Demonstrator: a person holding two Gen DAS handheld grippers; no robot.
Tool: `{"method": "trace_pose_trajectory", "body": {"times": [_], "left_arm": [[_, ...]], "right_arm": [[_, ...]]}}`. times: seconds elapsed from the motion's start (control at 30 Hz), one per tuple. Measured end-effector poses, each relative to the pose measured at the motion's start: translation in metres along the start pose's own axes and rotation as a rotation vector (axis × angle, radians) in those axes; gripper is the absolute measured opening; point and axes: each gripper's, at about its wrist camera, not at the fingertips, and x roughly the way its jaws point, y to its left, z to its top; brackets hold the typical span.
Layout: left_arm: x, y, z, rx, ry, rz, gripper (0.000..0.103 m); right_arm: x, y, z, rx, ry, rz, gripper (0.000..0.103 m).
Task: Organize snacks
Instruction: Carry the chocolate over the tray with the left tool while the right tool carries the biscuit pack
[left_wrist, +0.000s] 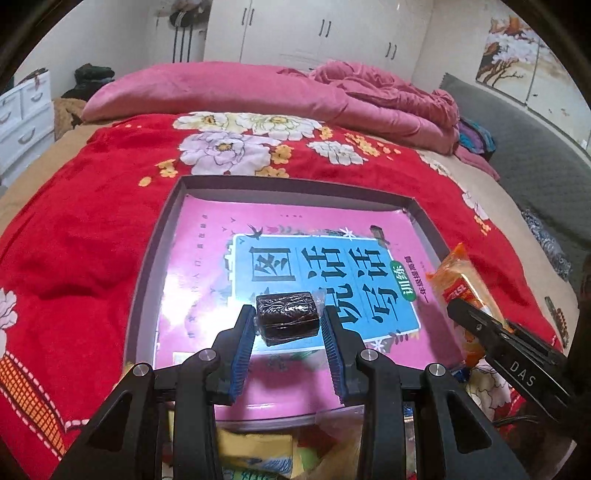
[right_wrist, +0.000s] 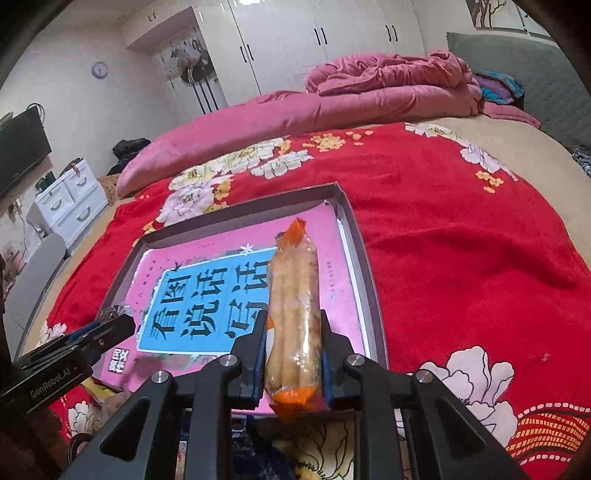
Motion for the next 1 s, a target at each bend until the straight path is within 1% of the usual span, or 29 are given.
{"method": "trace_pose_trajectory", "body": {"times": [0.23,0.47,0.7,0.77,0.87,1.0], "left_arm": [[0.012,0.002,-0.001,-0.001,0.032,0.009,0.038],[0.019,0.005,-0.002,-0.002,0.057,0.014,0.039],[0.019,0.005,-0.003,-0.002,0.053,0.008,0.039],[0.019,0.004,-0.003,-0.002,0.056,0.004,0.039],[0.017,0.004,-0.002,0.0,0.052,0.003,0.041],[0.013,0.003,-0.002,0.002,0.043,-0.006,0.046]], "right_arm": [[0.009,-0.002,-0.001,-0.002,0.027,-0.025,0.023],[0.011,-0.003,-0.001,-0.001,0.028,-0.024,0.024],[0.007,-0.003,-0.001,-0.003,0.016,-0.02,0.024],[0.005,-0.003,-0.001,-0.005,0.012,-0.021,0.03],[0.003,-0.006,0.0,0.002,0.007,-0.019,0.032],[-0.003,-0.011,0.001,0.013,-0.009,-0.014,0.035]]}}
